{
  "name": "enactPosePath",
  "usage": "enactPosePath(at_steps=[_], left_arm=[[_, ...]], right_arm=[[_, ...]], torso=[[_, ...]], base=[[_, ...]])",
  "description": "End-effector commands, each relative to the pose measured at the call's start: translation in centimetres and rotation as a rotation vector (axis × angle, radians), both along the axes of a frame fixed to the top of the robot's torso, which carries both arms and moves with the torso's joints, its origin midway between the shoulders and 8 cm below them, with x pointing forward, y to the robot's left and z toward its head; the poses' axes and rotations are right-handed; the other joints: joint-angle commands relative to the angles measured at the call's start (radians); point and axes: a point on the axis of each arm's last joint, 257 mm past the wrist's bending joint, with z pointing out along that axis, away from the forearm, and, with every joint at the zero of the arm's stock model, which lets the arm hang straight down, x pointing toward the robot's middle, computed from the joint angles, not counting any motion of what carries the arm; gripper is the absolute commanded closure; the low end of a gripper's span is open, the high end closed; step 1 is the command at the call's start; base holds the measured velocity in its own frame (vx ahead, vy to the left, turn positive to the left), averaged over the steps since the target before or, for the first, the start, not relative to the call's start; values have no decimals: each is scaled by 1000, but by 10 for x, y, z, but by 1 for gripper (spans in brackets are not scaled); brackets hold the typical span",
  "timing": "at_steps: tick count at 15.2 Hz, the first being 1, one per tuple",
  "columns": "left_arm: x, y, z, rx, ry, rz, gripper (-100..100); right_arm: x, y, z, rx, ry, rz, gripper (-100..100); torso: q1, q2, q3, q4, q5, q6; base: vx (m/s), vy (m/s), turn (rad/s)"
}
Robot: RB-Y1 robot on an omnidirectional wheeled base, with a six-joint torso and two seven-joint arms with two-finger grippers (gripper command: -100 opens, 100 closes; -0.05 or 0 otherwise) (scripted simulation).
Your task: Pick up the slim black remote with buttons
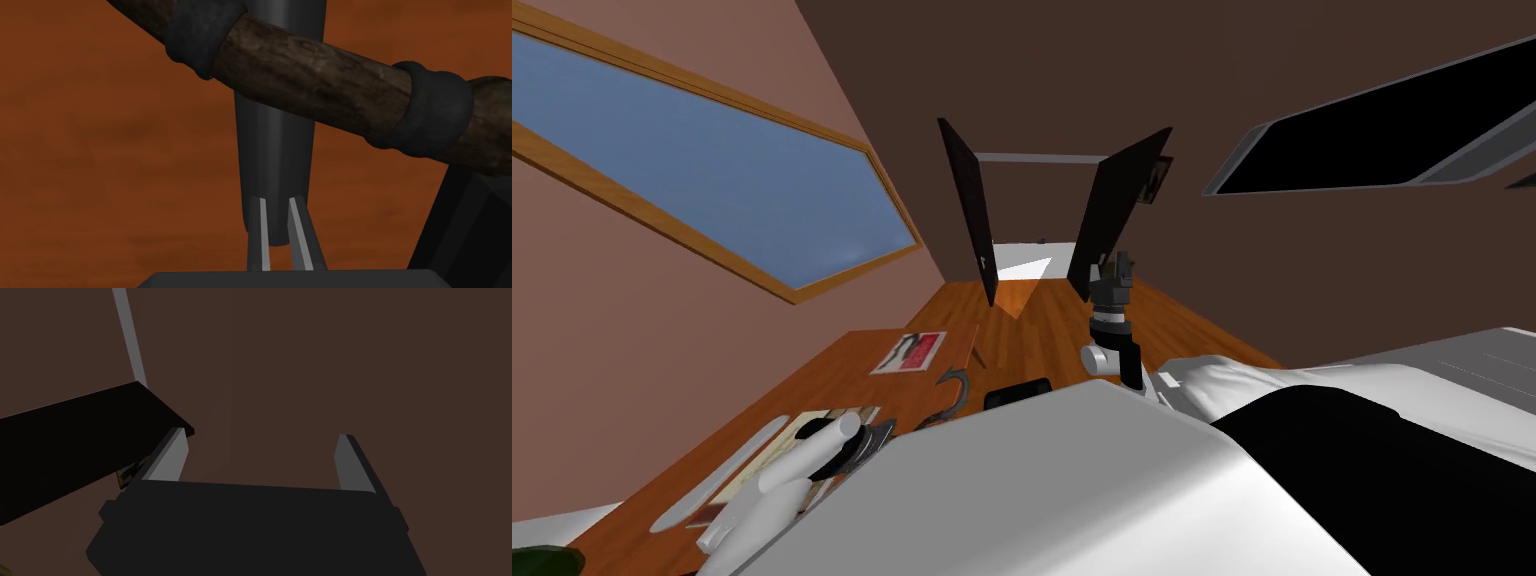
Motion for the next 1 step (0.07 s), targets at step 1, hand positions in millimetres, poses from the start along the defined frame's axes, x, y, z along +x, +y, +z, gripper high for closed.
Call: enactPosePath(at_steps=[1], left_arm=[[0, 0, 0, 0, 0, 0, 100]], right_arm=[[0, 0, 0, 0, 0, 0, 0]], torso=[[0, 0, 0, 0, 0, 0]], base=[[20, -43, 28]])
